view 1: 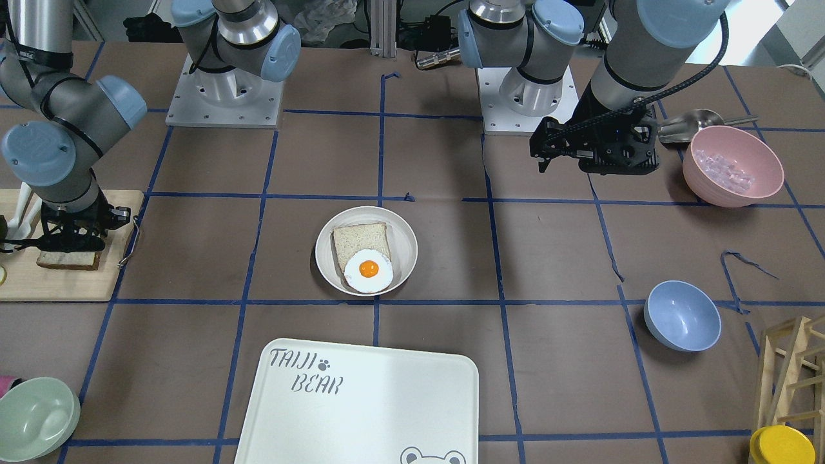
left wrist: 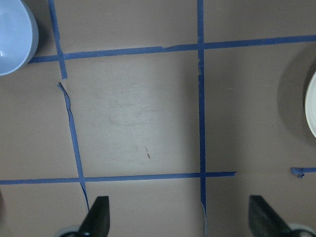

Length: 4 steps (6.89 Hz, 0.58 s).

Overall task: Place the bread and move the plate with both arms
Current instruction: 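Close the right gripper on the bread slice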

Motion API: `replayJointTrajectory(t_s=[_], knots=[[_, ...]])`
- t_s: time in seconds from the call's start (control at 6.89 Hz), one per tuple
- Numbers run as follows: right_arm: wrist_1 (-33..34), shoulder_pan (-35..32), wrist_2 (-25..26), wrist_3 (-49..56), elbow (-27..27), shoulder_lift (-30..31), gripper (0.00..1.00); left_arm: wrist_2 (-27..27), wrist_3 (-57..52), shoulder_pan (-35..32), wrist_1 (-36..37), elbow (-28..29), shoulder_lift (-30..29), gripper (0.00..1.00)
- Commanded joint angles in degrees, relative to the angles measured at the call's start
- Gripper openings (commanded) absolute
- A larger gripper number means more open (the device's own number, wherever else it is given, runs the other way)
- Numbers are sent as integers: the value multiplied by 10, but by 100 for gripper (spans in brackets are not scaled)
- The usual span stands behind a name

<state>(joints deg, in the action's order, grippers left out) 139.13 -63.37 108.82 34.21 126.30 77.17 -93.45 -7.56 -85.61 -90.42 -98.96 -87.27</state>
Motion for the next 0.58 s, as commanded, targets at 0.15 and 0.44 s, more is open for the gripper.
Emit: replayJointTrajectory(t_s=[0.15,0.44], knots=[[-4,1,19,-2,-3,13,0,0,0,0,1,0,0,100],[-12,-3,17,-7,-10,65,0,-1,0,0,1,0,0,100]])
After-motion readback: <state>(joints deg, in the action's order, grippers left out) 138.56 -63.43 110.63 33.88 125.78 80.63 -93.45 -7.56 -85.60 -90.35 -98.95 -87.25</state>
